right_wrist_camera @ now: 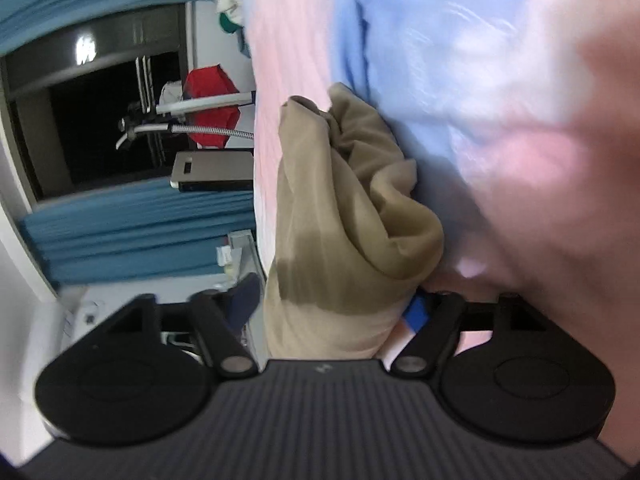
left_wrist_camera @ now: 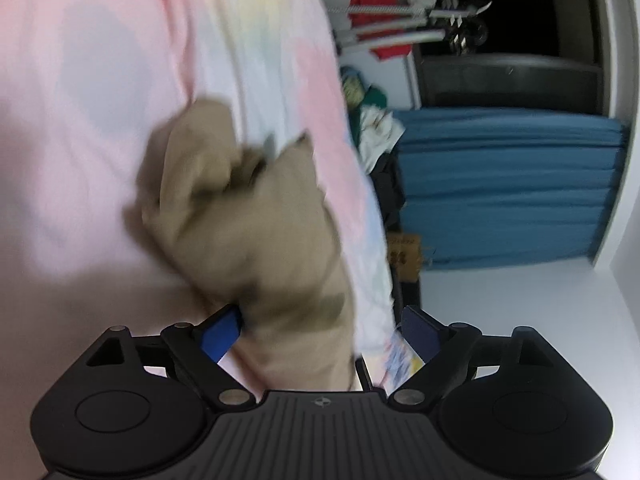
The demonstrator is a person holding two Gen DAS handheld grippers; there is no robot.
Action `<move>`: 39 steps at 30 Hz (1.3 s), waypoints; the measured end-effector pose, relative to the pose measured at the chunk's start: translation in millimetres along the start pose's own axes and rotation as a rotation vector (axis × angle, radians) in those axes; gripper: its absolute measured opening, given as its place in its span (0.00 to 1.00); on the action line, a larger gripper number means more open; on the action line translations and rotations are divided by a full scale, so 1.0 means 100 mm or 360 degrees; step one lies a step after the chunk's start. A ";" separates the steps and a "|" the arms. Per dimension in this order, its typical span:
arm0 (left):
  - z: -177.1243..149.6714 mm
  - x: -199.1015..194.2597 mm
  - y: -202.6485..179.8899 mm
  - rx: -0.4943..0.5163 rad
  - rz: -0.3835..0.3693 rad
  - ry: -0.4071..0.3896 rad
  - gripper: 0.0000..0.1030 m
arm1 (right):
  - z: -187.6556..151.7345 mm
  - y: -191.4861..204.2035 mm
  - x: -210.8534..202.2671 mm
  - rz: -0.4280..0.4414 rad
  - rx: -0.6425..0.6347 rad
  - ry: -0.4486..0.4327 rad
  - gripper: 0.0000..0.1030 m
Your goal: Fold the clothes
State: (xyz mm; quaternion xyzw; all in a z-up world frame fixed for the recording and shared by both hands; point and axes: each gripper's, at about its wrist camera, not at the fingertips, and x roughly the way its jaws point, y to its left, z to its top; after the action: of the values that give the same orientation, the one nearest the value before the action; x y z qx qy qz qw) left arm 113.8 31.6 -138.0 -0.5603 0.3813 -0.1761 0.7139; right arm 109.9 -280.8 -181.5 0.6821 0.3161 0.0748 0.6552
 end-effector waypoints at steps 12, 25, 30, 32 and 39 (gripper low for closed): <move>0.10 0.21 0.15 -0.0178 0.0031 -0.0073 0.67 | -0.07 0.29 -0.15 0.0021 -0.0370 -0.0041 0.30; -0.18 0.77 -1.15 0.0041 0.0026 0.0159 0.48 | 0.30 0.75 -0.99 0.0139 -0.0413 -0.0275 0.29; -0.52 1.66 -1.91 0.0087 -0.0013 0.0283 0.47 | 1.10 1.11 -1.43 0.0119 -0.0382 -0.0457 0.29; -0.67 2.08 -2.21 0.0099 -0.0025 0.0333 0.46 | 1.42 1.25 -1.61 0.0112 -0.0369 -0.0530 0.29; -1.06 3.51 -2.81 0.0248 -0.0152 0.0414 0.46 | 2.22 1.19 -1.89 0.0059 -0.0330 -0.0682 0.29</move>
State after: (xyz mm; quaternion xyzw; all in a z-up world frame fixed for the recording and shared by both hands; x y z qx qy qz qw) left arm 312.1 -364.6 -6.1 -0.4931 0.4286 -0.3100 0.6907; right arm 115.0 -562.0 -39.9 0.6171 0.1479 -0.0276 0.7724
